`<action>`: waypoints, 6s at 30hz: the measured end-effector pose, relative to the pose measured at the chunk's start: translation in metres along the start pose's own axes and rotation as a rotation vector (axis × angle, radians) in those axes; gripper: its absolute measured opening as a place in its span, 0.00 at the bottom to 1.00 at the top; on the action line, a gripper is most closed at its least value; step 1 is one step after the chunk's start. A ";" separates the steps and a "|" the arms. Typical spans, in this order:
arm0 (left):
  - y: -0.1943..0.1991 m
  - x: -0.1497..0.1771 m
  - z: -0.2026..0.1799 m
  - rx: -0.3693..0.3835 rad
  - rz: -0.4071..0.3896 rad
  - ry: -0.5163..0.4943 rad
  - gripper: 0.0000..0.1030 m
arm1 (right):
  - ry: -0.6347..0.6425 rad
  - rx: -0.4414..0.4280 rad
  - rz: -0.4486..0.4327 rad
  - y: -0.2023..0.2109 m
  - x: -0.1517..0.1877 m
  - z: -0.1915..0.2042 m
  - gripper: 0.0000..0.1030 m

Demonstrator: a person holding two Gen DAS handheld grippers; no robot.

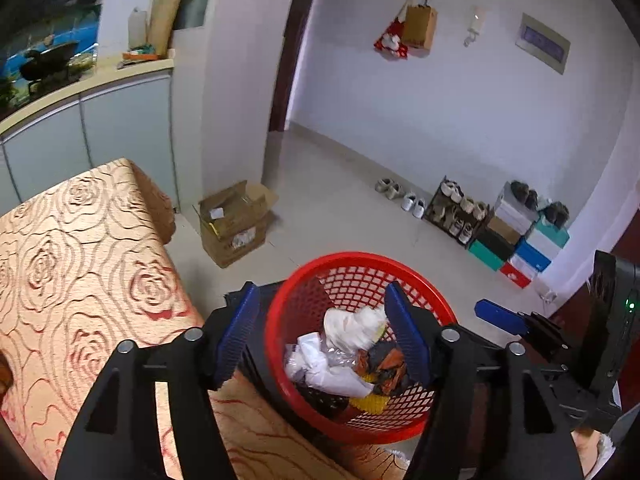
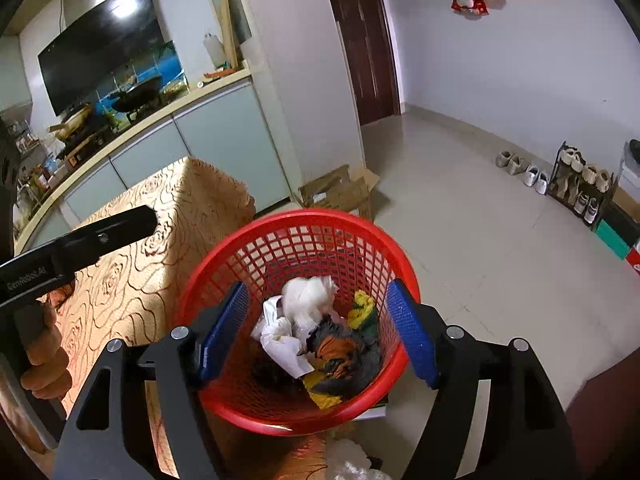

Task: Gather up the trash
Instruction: 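Open both tools over the red basket to drop cloth and bags, then move both open tools back over the green packet and brown bag, then grasp the green snack packet with the left tool while the right tool grasps the brown bag, then lift and carry the packet and brown bag over the red basket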

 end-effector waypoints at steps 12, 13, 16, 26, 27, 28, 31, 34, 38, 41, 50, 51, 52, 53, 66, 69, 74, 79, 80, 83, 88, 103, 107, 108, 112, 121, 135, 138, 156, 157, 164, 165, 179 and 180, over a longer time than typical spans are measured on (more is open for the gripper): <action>0.069 -0.009 0.027 -0.132 -0.106 -0.025 0.67 | 0.061 -0.026 -0.089 0.029 -0.018 0.037 0.68; 0.076 -0.009 0.032 -0.150 -0.114 -0.026 0.67 | 0.065 -0.031 -0.094 0.031 -0.019 0.042 0.68; 0.097 -0.011 0.048 -0.192 -0.135 -0.017 0.67 | 0.085 -0.055 -0.111 0.038 -0.021 0.060 0.68; 0.185 -0.015 0.125 -0.377 -0.228 0.034 0.70 | 0.164 -0.167 -0.109 0.042 -0.021 0.137 0.68; 0.195 -0.014 0.136 -0.398 -0.235 0.045 0.71 | 0.175 -0.181 -0.107 0.042 -0.021 0.147 0.68; 0.203 -0.014 0.145 -0.417 -0.243 0.052 0.71 | 0.184 -0.193 -0.104 0.042 -0.020 0.155 0.68; 0.230 -0.011 0.179 -0.485 -0.258 0.070 0.74 | 0.216 -0.236 -0.091 0.040 -0.015 0.184 0.68; 0.255 -0.005 0.220 -0.569 -0.257 0.092 0.74 | 0.250 -0.281 -0.074 0.037 -0.009 0.215 0.68; 0.281 0.004 0.263 -0.681 -0.254 0.107 0.74 | 0.288 -0.325 -0.052 0.033 0.001 0.248 0.68; 0.293 0.009 0.286 -0.701 -0.258 0.133 0.75 | 0.314 -0.352 -0.033 0.027 0.008 0.273 0.68; 0.291 0.028 0.332 -0.745 -0.222 0.182 0.76 | 0.371 -0.410 0.003 0.007 0.021 0.330 0.68; 0.289 0.032 0.335 -0.743 -0.214 0.185 0.76 | 0.377 -0.414 0.008 0.005 0.022 0.333 0.68; 0.285 0.034 0.339 -0.738 -0.203 0.190 0.76 | 0.385 -0.416 0.016 0.001 0.024 0.338 0.68; 0.282 0.037 0.342 -0.735 -0.195 0.195 0.76 | 0.390 -0.418 0.022 -0.002 0.025 0.341 0.68; 0.209 0.053 0.369 -0.621 -0.033 0.162 0.77 | 0.451 -0.434 0.100 -0.043 0.046 0.368 0.68; 0.191 0.055 0.375 -0.595 0.008 0.150 0.77 | 0.457 -0.440 0.113 -0.050 0.048 0.370 0.68; 0.173 0.059 0.384 -0.586 0.037 0.146 0.77 | 0.493 -0.482 0.143 -0.063 0.053 0.384 0.67; 0.168 0.058 0.387 -0.601 0.038 0.124 0.75 | 0.563 -0.538 0.174 -0.075 0.064 0.406 0.67; 0.167 0.058 0.388 -0.605 0.041 0.119 0.73 | 0.575 -0.546 0.178 -0.078 0.065 0.410 0.67; 0.164 0.061 0.392 -0.608 0.062 0.124 0.53 | 0.604 -0.573 0.191 -0.086 0.068 0.420 0.67; 0.165 0.065 0.402 -0.613 0.066 0.159 0.44 | 0.625 -0.602 0.208 -0.097 0.068 0.432 0.67; 0.174 0.065 0.408 -0.601 0.044 0.202 0.40 | 0.594 -0.630 0.244 -0.097 0.072 0.434 0.35; 0.180 0.067 0.409 -0.596 0.036 0.228 0.39 | 0.551 -0.619 0.242 -0.091 0.070 0.423 0.34; 0.183 0.067 0.409 -0.597 0.030 0.236 0.39 | 0.535 -0.616 0.239 -0.088 0.069 0.419 0.34; 0.191 0.065 0.406 -0.607 0.011 0.239 0.39 | 0.498 -0.603 0.222 -0.082 0.064 0.409 0.33; 0.213 0.061 0.397 -0.659 -0.026 0.236 0.39 | 0.454 -0.584 0.175 -0.068 0.049 0.400 0.33; 0.292 0.022 0.344 -0.830 -0.191 0.128 0.39 | 0.410 -0.555 -0.006 -0.007 0.006 0.392 0.33; 0.306 0.015 0.325 -0.852 -0.232 0.106 0.39 | 0.396 -0.554 -0.031 0.006 0.000 0.387 0.33; 0.316 -0.004 0.231 -0.803 -0.334 0.031 0.39 | 0.334 -0.453 -0.172 0.071 -0.031 0.328 0.33; 0.313 -0.005 0.226 -0.792 -0.336 0.029 0.39 | 0.331 -0.446 -0.177 0.073 -0.032 0.325 0.33; 0.297 -0.011 0.196 -0.731 -0.343 -0.001 0.39 | 0.293 -0.385 -0.200 0.080 -0.042 0.289 0.33; 0.294 -0.011 0.192 -0.723 -0.344 -0.004 0.39 | 0.289 -0.377 -0.201 0.080 -0.042 0.286 0.33; 0.252 -0.022 0.138 -0.591 -0.343 -0.056 0.39 | 0.225 -0.240 -0.228 0.086 -0.053 0.223 0.33; 0.248 -0.023 0.133 -0.581 -0.344 -0.061 0.39 | 0.221 -0.232 -0.230 0.086 -0.054 0.219 0.34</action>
Point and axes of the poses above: each gripper's, at about its wrist camera, not at the fingertips, and y roughly against the way its jaws point, z to its left, x to its underside, the point moved 7 cm from there along -y, roughly the way its jaws point, and after that the axes turned 11 degrees about -z, right-handed, at the moved point
